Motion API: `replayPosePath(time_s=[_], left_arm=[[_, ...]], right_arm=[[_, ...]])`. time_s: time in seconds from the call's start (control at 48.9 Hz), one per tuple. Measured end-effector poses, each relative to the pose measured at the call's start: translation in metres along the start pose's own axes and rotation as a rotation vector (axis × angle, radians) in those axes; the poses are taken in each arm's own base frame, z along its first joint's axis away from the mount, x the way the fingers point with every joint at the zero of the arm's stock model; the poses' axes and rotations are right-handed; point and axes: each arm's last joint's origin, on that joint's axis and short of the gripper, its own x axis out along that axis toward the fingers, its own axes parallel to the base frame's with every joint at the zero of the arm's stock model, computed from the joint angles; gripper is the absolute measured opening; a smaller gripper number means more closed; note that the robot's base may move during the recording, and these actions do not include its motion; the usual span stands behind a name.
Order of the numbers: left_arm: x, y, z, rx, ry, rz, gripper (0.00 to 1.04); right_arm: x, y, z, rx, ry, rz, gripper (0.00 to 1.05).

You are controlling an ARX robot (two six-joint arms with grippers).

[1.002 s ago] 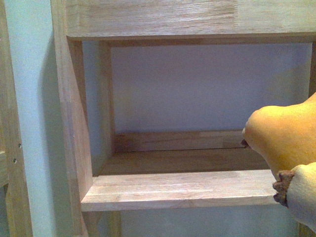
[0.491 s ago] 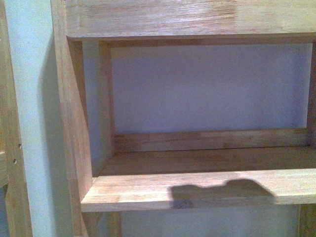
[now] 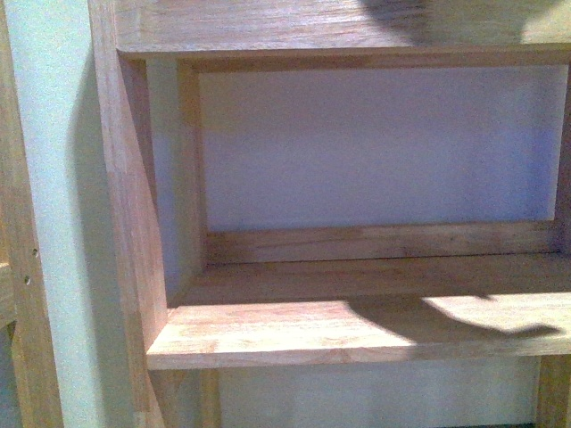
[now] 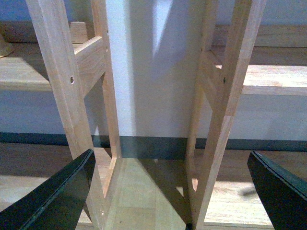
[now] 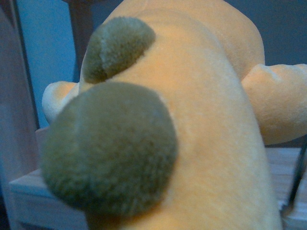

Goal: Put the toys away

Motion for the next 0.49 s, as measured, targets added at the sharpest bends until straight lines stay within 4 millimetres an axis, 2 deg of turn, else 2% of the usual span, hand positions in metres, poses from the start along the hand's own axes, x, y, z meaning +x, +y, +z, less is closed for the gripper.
replayPosePath(time_s=[0.245,0.491], left_arm=[[0.0,0.0,0.0,0.0,0.0,0.0,0.99],[0.0,0.0,0.0,0.0,0.0,0.0,0.99]], right_arm=[[0.068,0.002,-0.005,0.257,0.098,0.028,0.1],[0.113,0.024,-0.015,0.456,0.215,0.114,0.1]])
